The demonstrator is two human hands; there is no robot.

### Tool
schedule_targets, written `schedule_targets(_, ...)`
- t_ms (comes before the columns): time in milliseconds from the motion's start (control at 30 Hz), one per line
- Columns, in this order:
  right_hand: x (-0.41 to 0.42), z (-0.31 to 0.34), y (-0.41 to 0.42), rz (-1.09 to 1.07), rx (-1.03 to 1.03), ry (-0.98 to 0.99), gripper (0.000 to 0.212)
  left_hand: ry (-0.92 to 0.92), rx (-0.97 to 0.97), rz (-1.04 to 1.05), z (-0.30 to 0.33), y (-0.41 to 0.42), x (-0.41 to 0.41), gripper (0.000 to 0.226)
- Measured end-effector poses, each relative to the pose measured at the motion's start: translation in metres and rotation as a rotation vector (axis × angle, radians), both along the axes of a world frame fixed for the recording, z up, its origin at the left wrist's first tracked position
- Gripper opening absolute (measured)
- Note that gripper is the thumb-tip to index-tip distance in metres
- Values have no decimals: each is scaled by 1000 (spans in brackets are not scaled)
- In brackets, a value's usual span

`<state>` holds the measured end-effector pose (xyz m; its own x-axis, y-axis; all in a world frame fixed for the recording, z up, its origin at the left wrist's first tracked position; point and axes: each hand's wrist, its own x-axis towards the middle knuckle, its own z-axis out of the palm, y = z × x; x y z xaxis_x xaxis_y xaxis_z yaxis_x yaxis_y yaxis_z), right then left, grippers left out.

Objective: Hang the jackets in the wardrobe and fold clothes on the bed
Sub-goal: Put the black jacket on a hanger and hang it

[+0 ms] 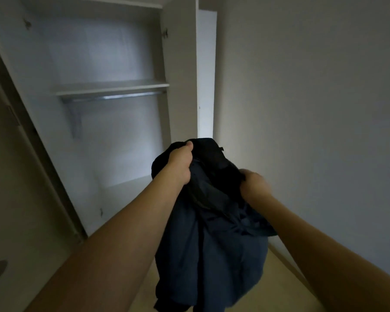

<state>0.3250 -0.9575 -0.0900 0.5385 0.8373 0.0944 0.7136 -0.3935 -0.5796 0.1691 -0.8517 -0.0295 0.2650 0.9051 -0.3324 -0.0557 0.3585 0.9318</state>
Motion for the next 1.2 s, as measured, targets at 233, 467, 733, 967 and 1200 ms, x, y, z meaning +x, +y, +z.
schedule_targets(233, -9, 69, 151, 37, 313, 9, 23, 98, -49, -72, -10, 108, -53, 37)
schedule_targets(467, -43, 133, 302, 328, 267, -282, 26, 905, 472, -232, -6, 240, -94, 119)
schedule_targets(733, -64, 171, 431, 515, 109, -164, 31, 259, 700, -342, 15, 382, -71, 14)
schedule_targets(967, -8, 120, 512, 367, -62, -387, 35, -75, 719, -68, 29, 469, -48, 24)
schedule_targets(1200, 8, 93, 626, 306, -116, -465, 31, 126, 931, 113, 9, 561, -45, 32)
